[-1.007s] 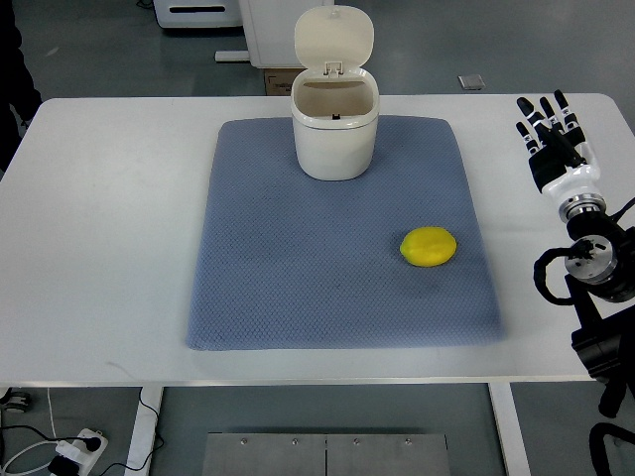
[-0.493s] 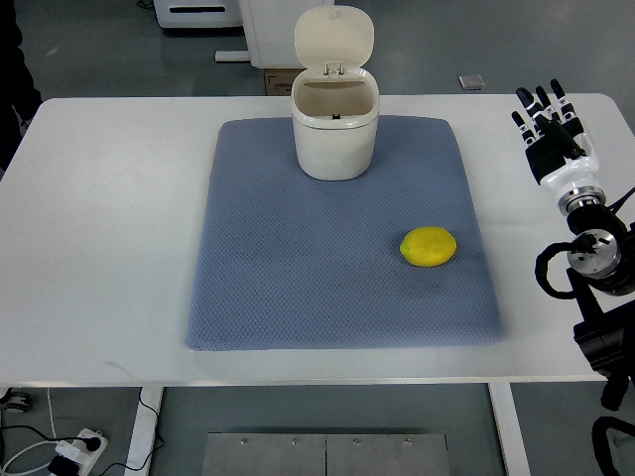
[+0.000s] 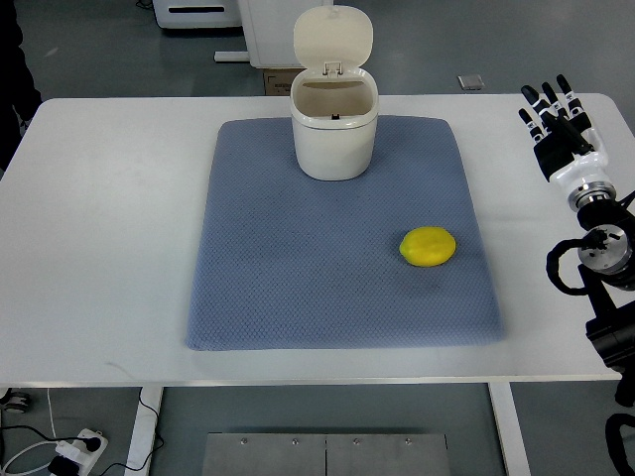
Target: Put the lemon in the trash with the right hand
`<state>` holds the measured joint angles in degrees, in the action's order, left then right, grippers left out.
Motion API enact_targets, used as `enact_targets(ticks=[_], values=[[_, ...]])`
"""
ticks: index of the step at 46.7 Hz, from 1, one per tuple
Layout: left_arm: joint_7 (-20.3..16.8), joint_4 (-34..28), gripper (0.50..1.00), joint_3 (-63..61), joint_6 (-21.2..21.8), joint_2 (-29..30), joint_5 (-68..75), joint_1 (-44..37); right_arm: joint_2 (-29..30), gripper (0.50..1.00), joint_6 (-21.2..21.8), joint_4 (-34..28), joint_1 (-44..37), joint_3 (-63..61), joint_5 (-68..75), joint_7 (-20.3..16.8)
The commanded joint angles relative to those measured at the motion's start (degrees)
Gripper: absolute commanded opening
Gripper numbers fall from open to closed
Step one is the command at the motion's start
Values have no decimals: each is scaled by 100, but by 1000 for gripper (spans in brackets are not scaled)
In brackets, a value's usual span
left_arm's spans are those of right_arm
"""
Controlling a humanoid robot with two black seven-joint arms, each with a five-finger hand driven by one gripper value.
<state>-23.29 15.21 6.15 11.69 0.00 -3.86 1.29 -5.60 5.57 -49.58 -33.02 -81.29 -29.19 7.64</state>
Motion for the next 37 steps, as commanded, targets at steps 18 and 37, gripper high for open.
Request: enact_targets(ticks=[18, 37], values=[[0, 0, 1000, 1, 0, 0, -1, 3, -187, 1000, -12, 18, -55, -1, 2, 45], [0, 0, 1000, 1, 0, 0, -1, 2, -837, 987, 76, -8, -231, 1079, -42, 62]])
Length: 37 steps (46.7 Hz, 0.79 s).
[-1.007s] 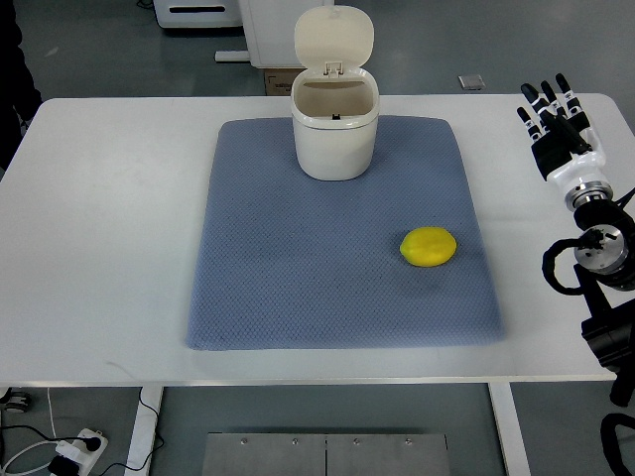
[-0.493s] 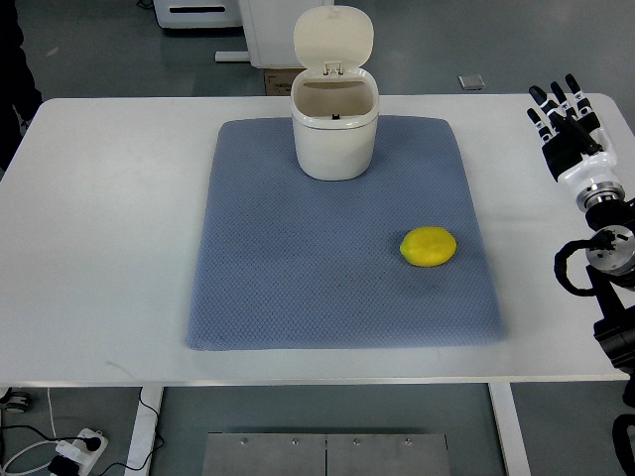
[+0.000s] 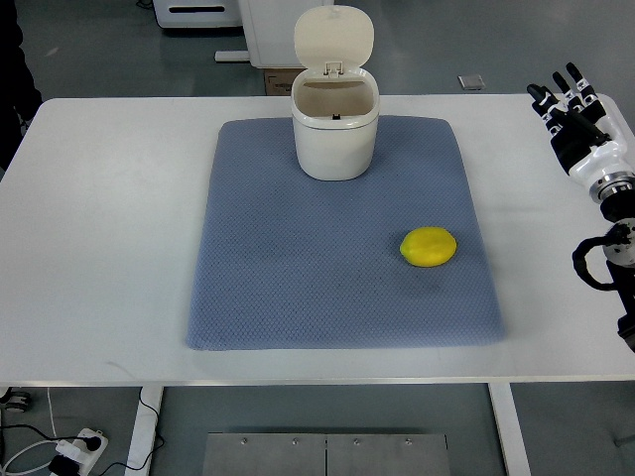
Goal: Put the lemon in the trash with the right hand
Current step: 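Reach the open right hand toward the yellow lemon on the mat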
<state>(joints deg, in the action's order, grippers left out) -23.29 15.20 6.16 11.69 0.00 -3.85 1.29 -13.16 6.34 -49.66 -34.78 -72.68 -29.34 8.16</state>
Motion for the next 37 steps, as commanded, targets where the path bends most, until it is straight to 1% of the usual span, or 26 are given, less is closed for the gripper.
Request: enact_targets(ticks=[1, 7, 16, 24, 29, 37], values=[[0, 0, 1000, 0, 0, 0, -1, 3, -116, 987, -1, -8, -64, 306, -54, 19], [0, 0, 1000, 0, 0, 0, -1, 3, -353, 987, -1, -26, -178, 895, -90, 142], [0, 0, 1000, 0, 0, 0, -1, -6, -758, 987, 17, -26, -530, 2029, -90, 546], [0, 0, 1000, 0, 0, 0, -1, 3, -986, 987, 245, -52, -758, 2759, -90, 749], [0, 0, 1000, 0, 0, 0, -1, -6, -1074, 987, 298, -79, -837, 3075, -98, 845], [0, 0, 1000, 0, 0, 0, -1, 3, -1329, 987, 535, -123, -846, 3611, -309, 1161]])
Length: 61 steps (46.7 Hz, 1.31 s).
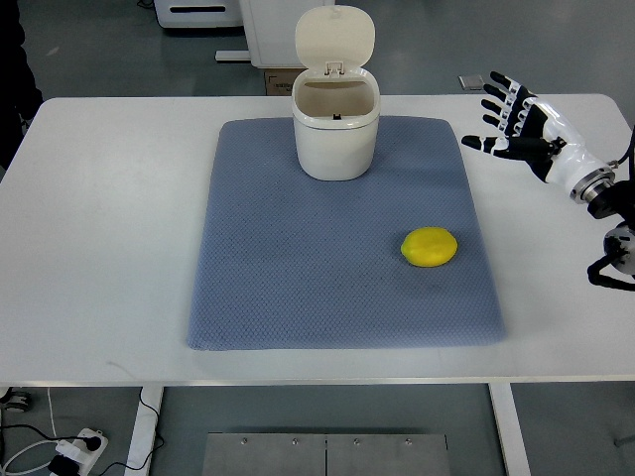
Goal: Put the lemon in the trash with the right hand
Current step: 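Reach the open right hand toward the yellow lemon on the mat, then close the right hand's fingers around the yellow lemon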
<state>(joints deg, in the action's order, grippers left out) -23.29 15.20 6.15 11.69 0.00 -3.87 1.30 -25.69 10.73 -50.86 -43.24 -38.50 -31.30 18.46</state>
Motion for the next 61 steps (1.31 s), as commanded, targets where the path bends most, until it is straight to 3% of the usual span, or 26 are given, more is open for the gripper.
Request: enact_targets(ticks=[1, 15, 44, 61], values=[[0, 0, 1000, 0, 0, 0, 0, 2, -94, 987, 131, -2, 0, 254, -165, 192], [0, 0, 1000, 0, 0, 0, 0, 2, -234, 987, 175, -125, 0, 984, -649, 799], [0, 0, 1000, 0, 0, 0, 0, 2, -252, 983, 140, -293, 9, 1731, -1343, 1458], [0, 0, 1000, 0, 0, 0, 0, -7, -243, 968, -53, -284, 18, 2048, -1572, 1654]])
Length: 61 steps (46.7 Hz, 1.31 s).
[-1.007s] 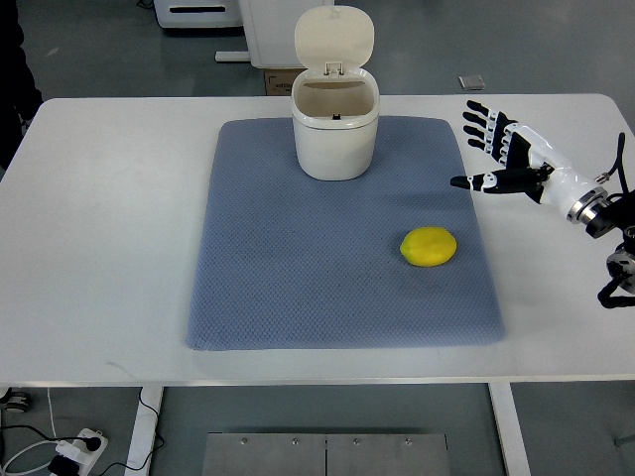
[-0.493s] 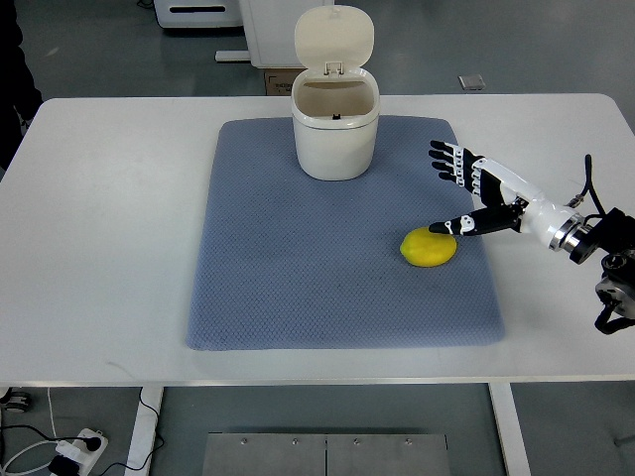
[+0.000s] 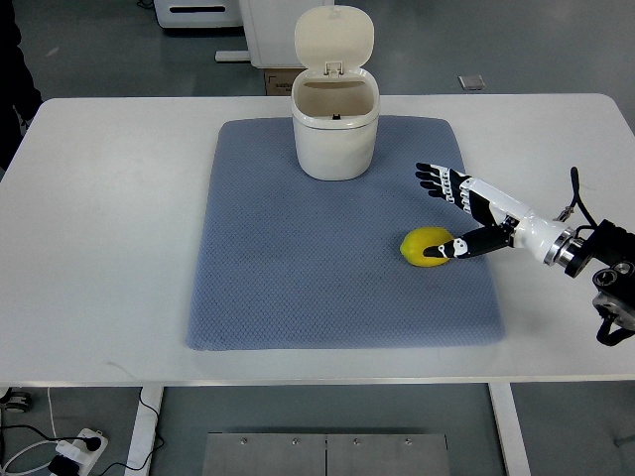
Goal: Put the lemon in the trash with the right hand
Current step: 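Close the right hand's fingers around the yellow lemon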
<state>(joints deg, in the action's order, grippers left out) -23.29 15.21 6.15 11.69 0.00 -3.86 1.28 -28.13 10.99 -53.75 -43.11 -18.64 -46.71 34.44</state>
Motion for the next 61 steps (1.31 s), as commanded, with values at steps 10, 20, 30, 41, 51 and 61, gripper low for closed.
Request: enact_targets(ticks=[10, 20, 30, 41, 51, 61], values=[[0, 0, 1000, 0, 0, 0, 0, 4, 1, 958, -369, 13, 5, 299, -40, 56], [0, 0, 1000, 0, 0, 0, 0, 4, 1, 931, -387, 22, 22, 343, -40, 56], [0, 0, 1000, 0, 0, 0, 0, 4, 10, 920, -598, 13, 40, 598, -40, 56], [0, 0, 1000, 0, 0, 0, 0, -5, 10, 910, -668, 22, 49, 660, -40, 56], [0, 0, 1000, 0, 0, 0, 0, -5, 10, 857, -668, 48, 49, 668, -40, 56], [0, 0, 1000, 0, 0, 0, 0, 4, 10, 811, -668, 66, 49, 695, -40, 56]])
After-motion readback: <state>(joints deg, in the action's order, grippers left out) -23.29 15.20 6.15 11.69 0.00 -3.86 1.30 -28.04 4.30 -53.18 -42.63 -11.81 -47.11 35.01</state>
